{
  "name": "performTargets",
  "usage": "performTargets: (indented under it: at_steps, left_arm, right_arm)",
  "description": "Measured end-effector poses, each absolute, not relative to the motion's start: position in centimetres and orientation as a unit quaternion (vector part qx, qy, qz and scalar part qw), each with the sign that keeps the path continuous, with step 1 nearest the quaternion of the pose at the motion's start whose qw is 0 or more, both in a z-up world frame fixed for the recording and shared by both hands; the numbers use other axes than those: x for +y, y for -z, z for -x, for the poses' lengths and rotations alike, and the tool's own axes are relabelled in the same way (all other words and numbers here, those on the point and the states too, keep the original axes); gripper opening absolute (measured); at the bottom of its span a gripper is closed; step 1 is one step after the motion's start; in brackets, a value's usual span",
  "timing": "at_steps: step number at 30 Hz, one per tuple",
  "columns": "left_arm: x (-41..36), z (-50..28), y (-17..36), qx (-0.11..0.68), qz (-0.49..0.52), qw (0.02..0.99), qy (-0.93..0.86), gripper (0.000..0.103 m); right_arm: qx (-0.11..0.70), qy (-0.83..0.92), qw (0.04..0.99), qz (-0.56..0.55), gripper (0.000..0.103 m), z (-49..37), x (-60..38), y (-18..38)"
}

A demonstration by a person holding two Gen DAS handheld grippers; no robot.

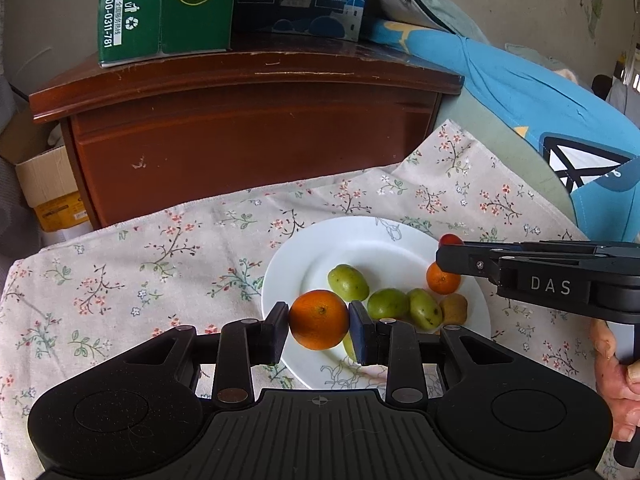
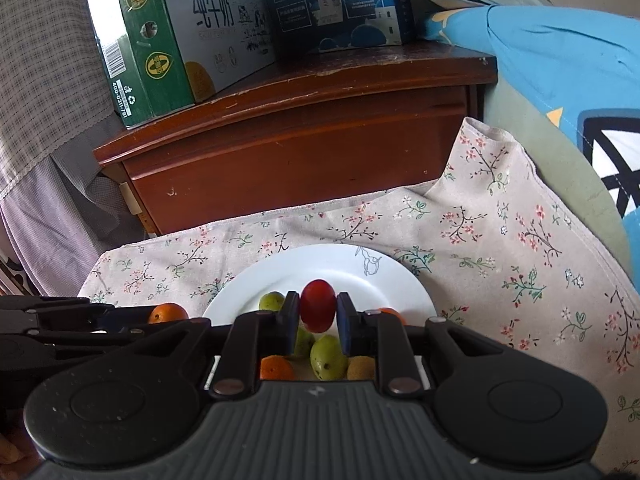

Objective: Organize fruits
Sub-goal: 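Carry the tangerine in the left tool while the right tool carries the tomato over the plate, then open the left tool onto the plate while the right tool releases the cherry tomato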

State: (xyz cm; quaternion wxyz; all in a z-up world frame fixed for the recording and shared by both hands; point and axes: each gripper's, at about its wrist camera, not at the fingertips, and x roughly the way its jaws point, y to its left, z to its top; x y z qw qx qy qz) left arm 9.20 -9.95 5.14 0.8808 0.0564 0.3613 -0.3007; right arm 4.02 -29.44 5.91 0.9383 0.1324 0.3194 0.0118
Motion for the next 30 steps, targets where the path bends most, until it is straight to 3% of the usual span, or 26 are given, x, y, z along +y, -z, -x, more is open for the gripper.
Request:
performTargets:
  at_steps: [20, 21, 23, 25, 30]
  left_arm:
    - [-11.7, -10.7, -3.4, 0.375, -0.049, 0.876, 0.300, 0.032]
    - [-11.7, -10.7, -3.5, 0.374, -0.048, 0.876, 0.300, 0.034]
    - [-11.6, -10.4, -3.9, 0.367, -0.045, 0.880, 0.299, 0.062]
    - [-11.6, -10.0, -4.4, 0.356, -0.051, 0.888, 0.287, 0.082]
    - [-11.1, -9.7, -5.6, 0.346, -0.054, 0.895, 0.276, 0.089]
  right_arm:
    - [0.343, -0.005, 0.928, -0.145, 0.023, -6.2, -30.1, -3.6]
    - [0.342, -0.005, 0.928, -0.149, 0.023, -6.2, -30.2, -3.6]
    - [0.341, -0.003, 0.926, -0.159, 0.024, -6.2, -30.4, -3.7]
    - [0.341, -0.003, 0.925, -0.168, 0.024, -6.2, -30.6, -3.7]
    - [0.339, -0.007, 0.926, -0.165, 0.028, -5.9, -30.3, -4.2]
